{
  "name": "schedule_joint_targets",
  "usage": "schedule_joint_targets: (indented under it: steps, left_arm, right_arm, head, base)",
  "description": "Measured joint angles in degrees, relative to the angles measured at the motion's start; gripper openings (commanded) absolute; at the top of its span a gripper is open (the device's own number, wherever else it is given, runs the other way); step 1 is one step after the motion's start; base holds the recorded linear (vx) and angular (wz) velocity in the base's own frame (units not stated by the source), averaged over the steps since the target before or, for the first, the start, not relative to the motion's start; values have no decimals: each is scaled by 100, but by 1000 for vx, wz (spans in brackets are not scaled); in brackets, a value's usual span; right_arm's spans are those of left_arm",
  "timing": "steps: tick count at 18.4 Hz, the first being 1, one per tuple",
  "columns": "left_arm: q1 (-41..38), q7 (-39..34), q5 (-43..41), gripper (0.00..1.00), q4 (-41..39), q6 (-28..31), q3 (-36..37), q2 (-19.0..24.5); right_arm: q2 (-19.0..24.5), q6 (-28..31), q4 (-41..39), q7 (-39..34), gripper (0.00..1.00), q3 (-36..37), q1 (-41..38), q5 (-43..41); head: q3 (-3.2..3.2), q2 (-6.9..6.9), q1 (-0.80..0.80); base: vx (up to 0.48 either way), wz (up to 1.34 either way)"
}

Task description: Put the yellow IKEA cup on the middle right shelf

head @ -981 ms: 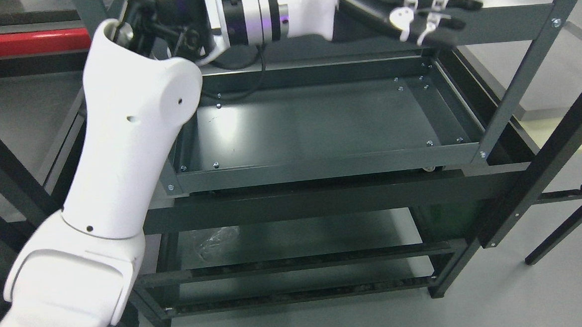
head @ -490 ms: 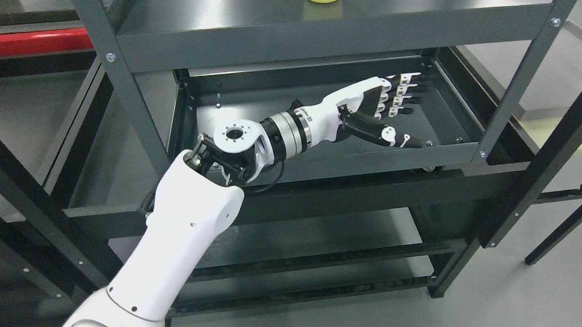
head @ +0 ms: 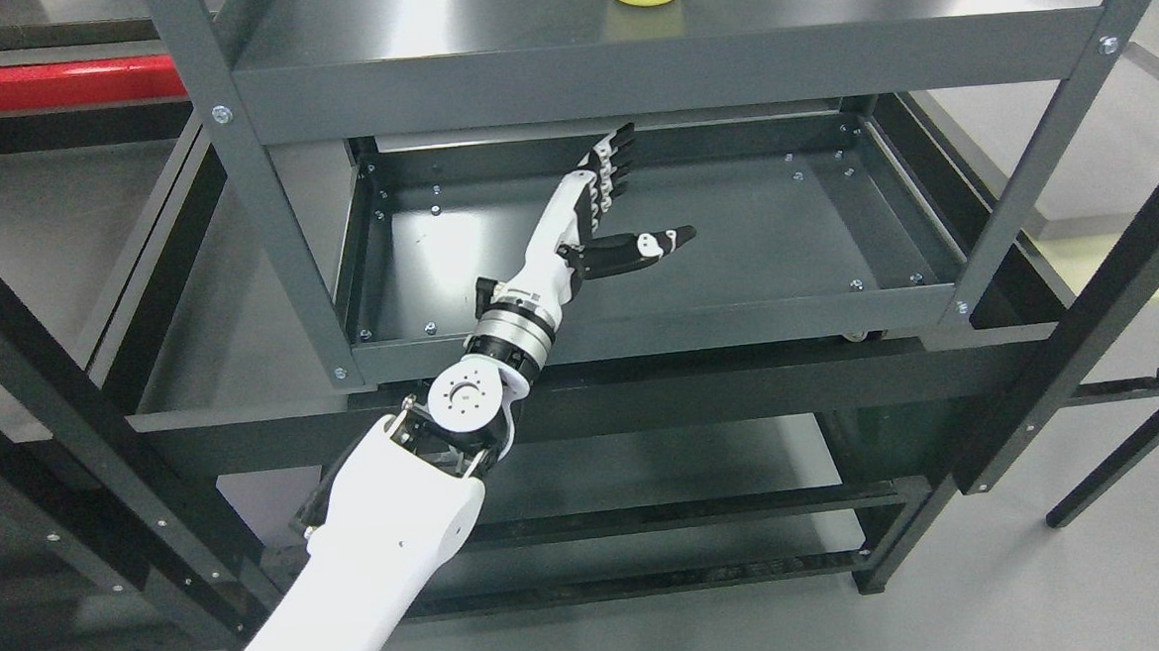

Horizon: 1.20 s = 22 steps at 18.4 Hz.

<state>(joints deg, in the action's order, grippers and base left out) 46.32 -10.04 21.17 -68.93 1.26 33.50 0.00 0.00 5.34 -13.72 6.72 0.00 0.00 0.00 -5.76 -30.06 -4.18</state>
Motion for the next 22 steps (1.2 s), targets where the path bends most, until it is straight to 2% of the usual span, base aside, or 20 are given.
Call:
schedule_joint_targets:
  steps: [3,6,8,10,16,22]
  left_arm:
    - [-539,365,-115,96,-289,161,-301,0]
    - [-1147,1253,-190,96,-733,627,-669,0]
    - [-1523,1943,-228,99,-1036,736,-977,0]
    - [-1813,2267,-309,99,-1294,757,-1288,0]
    - [-2162,2002,-943,99,-1987,780,-2116,0]
    - [-2184,1948,-1464,99,-2312,784,-2544,0]
  right_arm:
    - [0,0,0,0,99,0,0,0]
    - [0,0,0,0,99,0,0,0]
    - [0,0,0,0,99,0,0,0]
    - [0,0,0,0,99,0,0,0]
    - [0,0,0,0,99,0,0,0]
    - [0,0,1,0,99,0,0,0]
  head:
    - [0,0,0]
    - [0,0,0]
    - [0,0,0]
    - [0,0,0]
    - [0,0,0]
    - [0,0,0]
  base:
    - [0,0]
    - [0,0]
    - [0,0]
    - [0,0]
    - [0,0]
    - [0,0]
